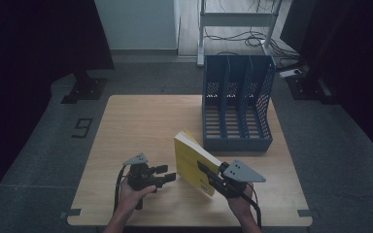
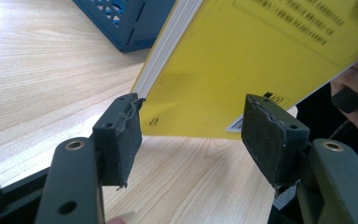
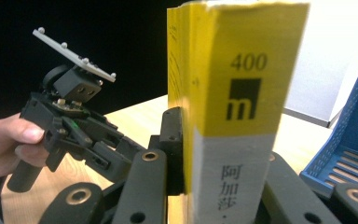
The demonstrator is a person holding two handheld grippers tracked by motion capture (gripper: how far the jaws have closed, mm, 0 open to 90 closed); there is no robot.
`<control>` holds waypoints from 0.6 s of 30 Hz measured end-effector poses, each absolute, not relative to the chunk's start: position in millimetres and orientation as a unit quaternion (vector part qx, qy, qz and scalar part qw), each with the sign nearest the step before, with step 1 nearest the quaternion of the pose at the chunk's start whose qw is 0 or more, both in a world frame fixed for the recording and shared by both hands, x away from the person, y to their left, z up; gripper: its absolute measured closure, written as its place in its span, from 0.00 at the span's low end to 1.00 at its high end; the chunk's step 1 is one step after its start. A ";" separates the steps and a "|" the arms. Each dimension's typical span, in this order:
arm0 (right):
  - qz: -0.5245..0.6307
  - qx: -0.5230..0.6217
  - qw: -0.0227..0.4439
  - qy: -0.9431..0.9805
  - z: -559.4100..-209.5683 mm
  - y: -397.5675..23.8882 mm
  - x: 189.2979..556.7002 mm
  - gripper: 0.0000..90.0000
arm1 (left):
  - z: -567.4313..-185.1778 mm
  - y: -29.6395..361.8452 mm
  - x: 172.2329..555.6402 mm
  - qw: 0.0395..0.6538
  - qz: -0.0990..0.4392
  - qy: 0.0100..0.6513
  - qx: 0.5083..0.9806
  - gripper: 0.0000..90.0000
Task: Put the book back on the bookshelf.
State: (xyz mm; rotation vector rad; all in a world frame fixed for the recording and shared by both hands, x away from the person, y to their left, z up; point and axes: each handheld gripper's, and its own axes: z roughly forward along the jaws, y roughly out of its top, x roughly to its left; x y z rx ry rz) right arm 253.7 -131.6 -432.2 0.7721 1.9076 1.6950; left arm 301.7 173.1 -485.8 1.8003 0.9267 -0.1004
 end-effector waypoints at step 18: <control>0.618 0.300 0.261 0.678 -410.7 -128.3 264.5 0.83 | -488.6 178.6 301.9 0.527 -0.047 0.401 0.747 0.42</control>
